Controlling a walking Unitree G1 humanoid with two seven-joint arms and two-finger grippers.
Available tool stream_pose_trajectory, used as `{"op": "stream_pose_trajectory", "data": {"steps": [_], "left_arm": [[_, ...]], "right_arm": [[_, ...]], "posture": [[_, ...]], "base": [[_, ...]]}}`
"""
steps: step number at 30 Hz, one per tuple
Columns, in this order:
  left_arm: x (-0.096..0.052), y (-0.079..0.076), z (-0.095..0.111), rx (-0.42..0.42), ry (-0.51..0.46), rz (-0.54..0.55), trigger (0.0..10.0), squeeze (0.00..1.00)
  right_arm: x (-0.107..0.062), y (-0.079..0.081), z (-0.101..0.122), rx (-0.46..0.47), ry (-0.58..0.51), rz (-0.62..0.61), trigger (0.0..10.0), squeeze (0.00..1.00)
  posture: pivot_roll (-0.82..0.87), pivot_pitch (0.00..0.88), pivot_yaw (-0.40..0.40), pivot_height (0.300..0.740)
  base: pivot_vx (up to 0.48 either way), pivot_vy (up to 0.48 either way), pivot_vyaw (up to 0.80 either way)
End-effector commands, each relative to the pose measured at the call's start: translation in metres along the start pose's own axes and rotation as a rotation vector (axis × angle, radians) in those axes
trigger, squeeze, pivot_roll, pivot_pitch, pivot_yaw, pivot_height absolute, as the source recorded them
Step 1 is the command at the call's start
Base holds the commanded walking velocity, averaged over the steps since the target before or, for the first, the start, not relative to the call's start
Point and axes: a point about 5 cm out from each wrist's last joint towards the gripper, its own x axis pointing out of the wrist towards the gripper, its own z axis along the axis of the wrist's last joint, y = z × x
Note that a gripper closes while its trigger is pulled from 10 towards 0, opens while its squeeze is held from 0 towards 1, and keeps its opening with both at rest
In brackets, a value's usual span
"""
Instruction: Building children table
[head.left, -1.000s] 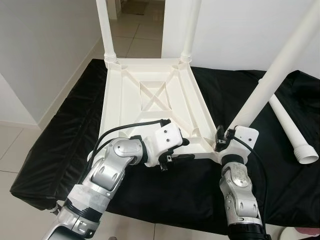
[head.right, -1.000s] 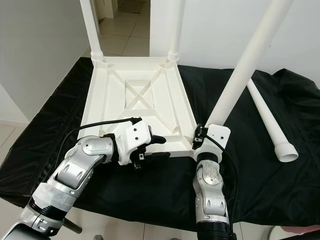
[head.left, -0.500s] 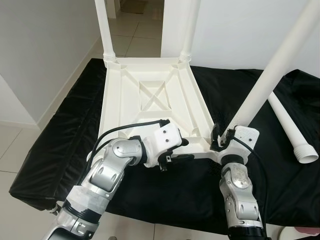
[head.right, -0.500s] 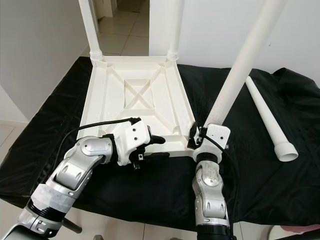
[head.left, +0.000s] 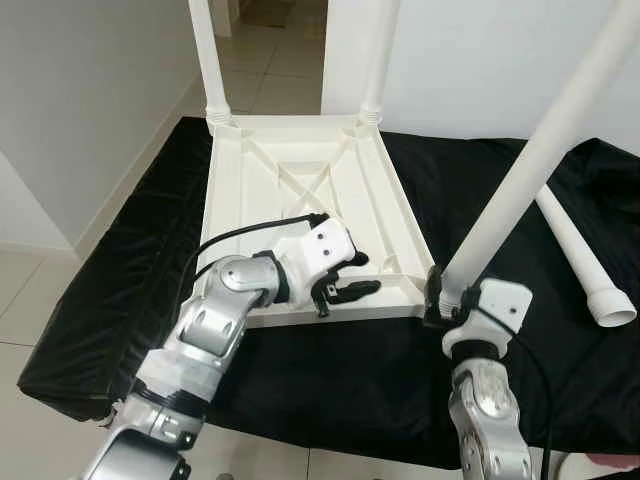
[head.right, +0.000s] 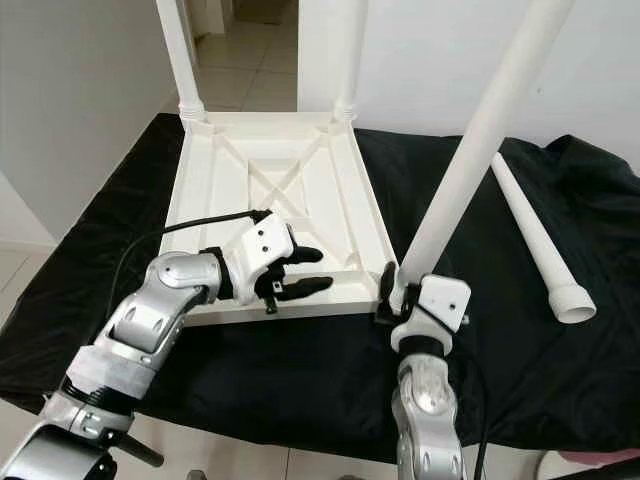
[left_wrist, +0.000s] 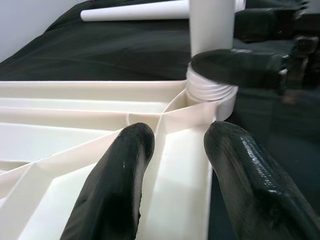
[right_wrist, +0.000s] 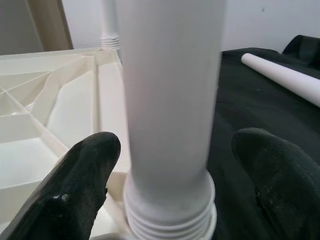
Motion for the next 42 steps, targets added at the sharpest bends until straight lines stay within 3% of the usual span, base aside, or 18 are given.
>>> {"op": "stream_pose_trajectory", "data": {"steps": [1,8,22,31,42], "left_arm": [[0.0,0.013,-0.001,0.005,0.01,0.213,10.0,0.0],[0.004,0.03,-0.016,-0.059,0.107,0.272,10.0,0.0],[0.007,0.035,-0.045,-0.091,0.275,0.344,10.0,0.0],[0.007,0.037,-0.052,-0.084,0.314,0.375,10.0,0.0],[0.007,0.05,-0.064,-0.075,0.427,0.526,10.0,0.0]], "right_arm": [[-0.003,0.0,0.001,0.017,-0.009,0.002,10.0,0.0],[-0.027,-0.011,-0.009,0.014,0.029,0.094,10.0,0.0],[-0.046,-0.012,-0.015,0.032,0.057,0.215,10.0,0.0],[-0.047,-0.011,-0.015,0.035,0.055,0.23,10.0,0.0],[-0.039,-0.006,-0.013,0.049,0.034,0.25,10.0,0.0]], "posture": [[-0.09,0.0,-0.013,0.74],[-0.13,0.0,-0.001,0.74],[-0.15,0.0,0.014,0.74],[-0.15,0.0,0.015,0.74],[-0.14,0.0,0.011,0.74]], "base": [[0.0,0.0,0.0],[0.0,0.0,0.0],[0.0,0.0,0.0],[0.0,0.0,0.0],[0.0,0.0,0.0]]}}
